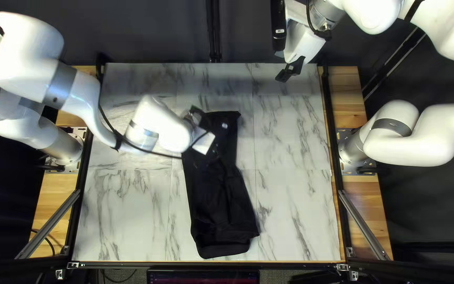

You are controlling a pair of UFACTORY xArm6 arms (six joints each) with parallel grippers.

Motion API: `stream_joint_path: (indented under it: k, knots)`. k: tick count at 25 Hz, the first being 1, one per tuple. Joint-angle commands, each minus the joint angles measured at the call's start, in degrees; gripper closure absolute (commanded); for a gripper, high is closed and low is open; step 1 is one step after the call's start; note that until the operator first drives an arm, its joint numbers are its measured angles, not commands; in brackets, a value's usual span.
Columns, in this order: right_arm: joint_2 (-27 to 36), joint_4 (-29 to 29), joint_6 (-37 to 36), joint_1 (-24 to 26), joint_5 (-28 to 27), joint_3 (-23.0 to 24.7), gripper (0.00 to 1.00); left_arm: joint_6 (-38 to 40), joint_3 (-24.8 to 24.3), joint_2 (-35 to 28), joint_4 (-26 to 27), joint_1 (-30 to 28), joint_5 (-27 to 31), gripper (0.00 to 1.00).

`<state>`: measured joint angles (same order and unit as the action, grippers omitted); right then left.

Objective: Fold t-shirt

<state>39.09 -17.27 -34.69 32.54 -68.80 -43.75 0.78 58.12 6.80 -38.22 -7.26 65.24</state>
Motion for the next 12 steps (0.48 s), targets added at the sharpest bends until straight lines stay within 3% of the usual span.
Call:
stream_joint_path:
  k: [1,7,12]
  knots:
    - [0.00,0.00,0.00,0.00,0.00,0.00,0.00,-0.04,-1.64,-2.10,-1.20,-0.14,2.90,1.00]
    - [0.00,0.00,0.00,0.00,0.00,0.00,0.00,-3.65,-2.08,-3.40,-3.18,3.49,3.02,1.00]
    - [0.00,0.00,0.00,0.00,0.00,0.00,0.00,-3.45,-2.32,-4.24,-3.08,2.42,3.54,1.00]
